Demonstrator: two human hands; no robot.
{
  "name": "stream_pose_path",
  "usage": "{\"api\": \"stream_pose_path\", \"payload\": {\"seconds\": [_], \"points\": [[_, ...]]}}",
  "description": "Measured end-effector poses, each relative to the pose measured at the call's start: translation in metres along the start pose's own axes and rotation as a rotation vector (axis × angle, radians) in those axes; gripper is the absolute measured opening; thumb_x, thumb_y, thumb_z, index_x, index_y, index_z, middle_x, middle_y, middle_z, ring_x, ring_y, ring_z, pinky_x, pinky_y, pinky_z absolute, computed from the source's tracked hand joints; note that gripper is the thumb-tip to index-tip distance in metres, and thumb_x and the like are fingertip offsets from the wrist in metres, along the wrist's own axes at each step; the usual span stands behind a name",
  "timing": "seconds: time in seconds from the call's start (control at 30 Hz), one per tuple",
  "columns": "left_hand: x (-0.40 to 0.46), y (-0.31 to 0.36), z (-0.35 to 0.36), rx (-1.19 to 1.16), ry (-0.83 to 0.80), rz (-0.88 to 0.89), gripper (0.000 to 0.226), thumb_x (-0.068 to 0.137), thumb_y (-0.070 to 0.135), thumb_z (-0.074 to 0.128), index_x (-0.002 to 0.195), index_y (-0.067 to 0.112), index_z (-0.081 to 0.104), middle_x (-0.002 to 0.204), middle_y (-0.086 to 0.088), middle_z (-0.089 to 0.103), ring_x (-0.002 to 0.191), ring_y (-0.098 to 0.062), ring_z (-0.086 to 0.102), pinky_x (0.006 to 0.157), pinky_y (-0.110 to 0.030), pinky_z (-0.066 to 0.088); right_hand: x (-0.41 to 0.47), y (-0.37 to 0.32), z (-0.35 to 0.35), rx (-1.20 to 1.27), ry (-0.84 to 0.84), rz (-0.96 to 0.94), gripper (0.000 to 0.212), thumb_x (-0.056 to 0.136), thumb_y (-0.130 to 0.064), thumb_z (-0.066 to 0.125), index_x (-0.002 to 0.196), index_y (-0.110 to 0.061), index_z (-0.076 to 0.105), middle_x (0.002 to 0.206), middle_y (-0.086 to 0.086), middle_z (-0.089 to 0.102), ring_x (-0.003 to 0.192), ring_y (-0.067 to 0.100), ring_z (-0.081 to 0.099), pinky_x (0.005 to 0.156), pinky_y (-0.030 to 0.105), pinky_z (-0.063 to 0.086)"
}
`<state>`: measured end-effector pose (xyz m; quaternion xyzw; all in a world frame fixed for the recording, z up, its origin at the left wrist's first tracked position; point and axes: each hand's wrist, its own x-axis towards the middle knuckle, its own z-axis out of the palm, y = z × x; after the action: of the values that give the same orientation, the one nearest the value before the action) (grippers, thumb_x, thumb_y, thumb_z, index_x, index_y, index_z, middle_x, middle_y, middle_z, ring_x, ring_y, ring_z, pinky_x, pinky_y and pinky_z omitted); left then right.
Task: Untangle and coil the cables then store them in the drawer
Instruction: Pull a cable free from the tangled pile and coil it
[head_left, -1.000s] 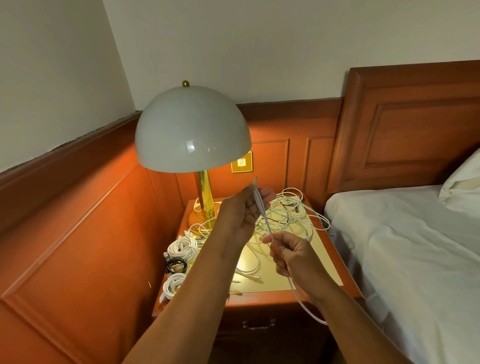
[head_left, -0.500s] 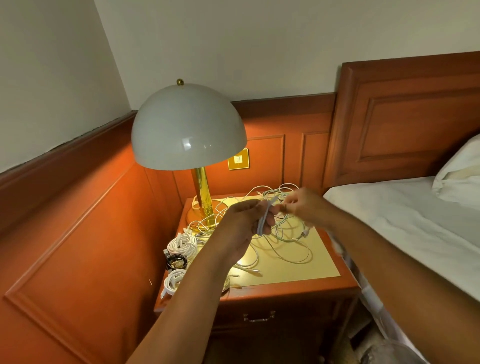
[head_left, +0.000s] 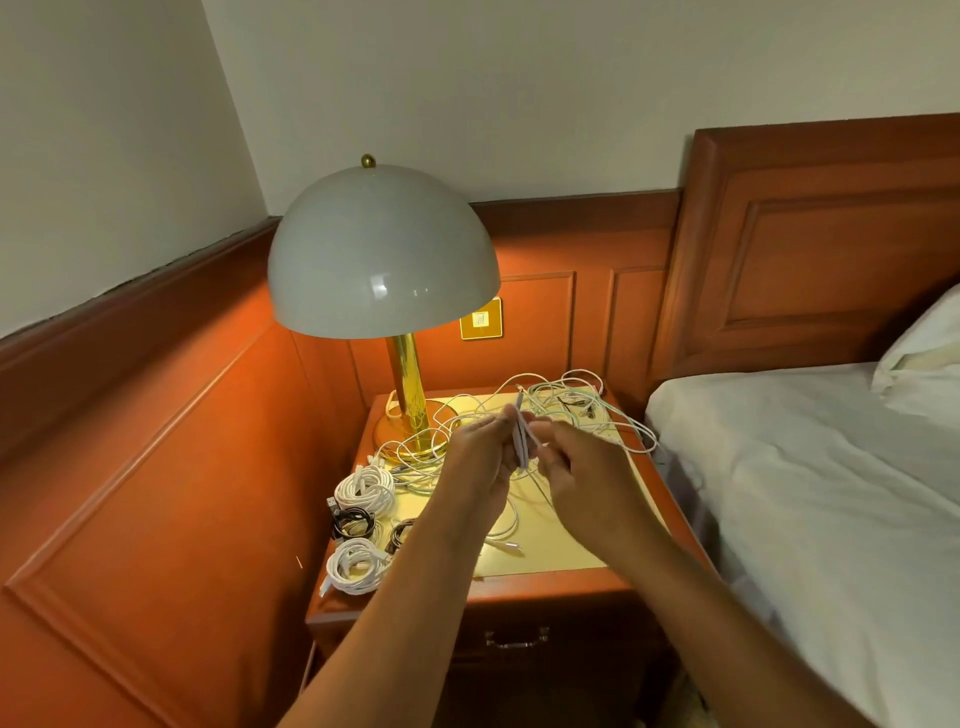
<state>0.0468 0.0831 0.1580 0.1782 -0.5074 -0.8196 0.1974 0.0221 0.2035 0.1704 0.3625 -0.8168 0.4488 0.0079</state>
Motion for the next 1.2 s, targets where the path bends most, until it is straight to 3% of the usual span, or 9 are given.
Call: {"api": "stream_pose_path", "payload": {"seconds": [0.07,0.13,0.27,0.4,0.53,0.83,1.0,1.1,1.2], "points": [[-0.002,-0.002,0.003,-0.192,-0.003,-0.057,0.029,0.102,0.012,0.042,0.092,-0.004,0.063,0.079,-0.015,0.07,0.069,-0.021,0.07,0.064,-0.026,0.057,-0.017,0.007,0.02,0.13,0.087,0.123,0.014,0.099,-0.018,0.051,0.101,-0.03,0.059,0.08,-0.016,0.061,0.066,0.001,0.056,0.06,0.014,0.046],[-0.004,-0.002,0.006,-0.318,0.006,-0.097,0.029,0.102,0.011,0.04,0.089,-0.003,0.062,0.076,-0.013,0.072,0.068,-0.019,0.072,0.065,-0.025,0.056,-0.027,0.017,0.034,0.407,0.094,0.303,0.011,0.099,-0.02,0.053,0.091,-0.024,0.06,0.07,-0.008,0.061,0.055,0.005,0.051,0.051,0.019,0.042],[-0.013,-0.004,0.003,-0.479,0.01,-0.158,0.027,0.099,0.009,0.042,0.086,-0.005,0.062,0.066,-0.01,0.068,0.057,-0.017,0.066,0.062,-0.024,0.051,-0.03,0.026,0.044,1.076,0.074,0.544,0.021,0.099,-0.027,0.051,0.099,-0.009,0.062,0.066,0.005,0.055,0.05,0.011,0.038,0.049,0.026,0.029],[-0.018,-0.013,-0.005,-0.592,-0.009,-0.183,0.022,0.093,0.014,0.051,0.081,-0.002,0.061,0.058,-0.005,0.055,0.048,-0.011,0.053,0.053,-0.02,0.046,-0.025,0.035,0.045,1.015,0.065,0.577,0.03,0.092,-0.041,0.057,0.096,-0.013,0.066,0.062,0.001,0.051,0.051,0.011,0.034,0.046,0.024,0.028],[-0.021,-0.023,-0.012,-0.518,0.024,-0.156,0.017,0.094,0.01,0.054,0.082,0.005,0.063,0.057,-0.001,0.055,0.04,-0.008,0.044,0.049,-0.021,0.044,-0.025,0.04,0.045,1.015,0.047,0.547,0.015,0.09,-0.025,0.067,0.08,-0.017,0.076,0.063,0.002,0.039,0.052,0.011,0.028,0.046,0.025,0.024],[-0.028,-0.029,-0.014,-0.46,0.054,-0.215,0.013,0.094,0.006,0.051,0.087,0.002,0.061,0.058,-0.003,0.058,0.043,-0.007,0.045,0.048,-0.02,0.043,-0.032,0.042,0.06,1.021,0.159,0.594,0.012,0.093,-0.014,0.06,0.083,-0.007,0.064,0.056,-0.003,0.036,0.048,0.008,0.03,0.04,0.021,0.025],[-0.029,-0.027,-0.019,-0.459,0.028,-0.191,0.025,0.091,0.011,0.056,0.072,0.002,0.068,0.061,-0.005,0.057,0.044,-0.008,0.049,0.049,-0.022,0.047,-0.03,0.037,0.066,0.916,0.204,0.566,0.015,0.093,-0.018,0.06,0.086,-0.008,0.068,0.049,-0.007,0.039,0.046,0.007,0.031,0.042,0.022,0.029],[-0.031,-0.024,-0.022,-0.447,0.022,-0.195,0.015,0.088,0.014,0.06,0.085,0.001,0.064,0.07,-0.006,0.062,0.057,-0.01,0.056,0.055,-0.024,0.052,-0.031,0.032,0.067,0.874,0.215,0.555,0.016,0.093,-0.02,0.06,0.087,-0.009,0.07,0.047,-0.009,0.042,0.049,0.008,0.034,0.046,0.024,0.032],[-0.038,-0.025,-0.026,-0.357,0.094,-0.239,0.014,0.086,0.02,0.064,0.083,0.007,0.064,0.091,-0.005,0.062,0.095,-0.018,0.055,0.081,-0.036,0.047,-0.029,0.029,0.062,0.802,0.265,0.522,0.015,0.092,-0.023,0.061,0.084,-0.013,0.069,0.048,-0.014,0.05,0.057,0.008,0.044,0.057,0.027,0.04]]}}
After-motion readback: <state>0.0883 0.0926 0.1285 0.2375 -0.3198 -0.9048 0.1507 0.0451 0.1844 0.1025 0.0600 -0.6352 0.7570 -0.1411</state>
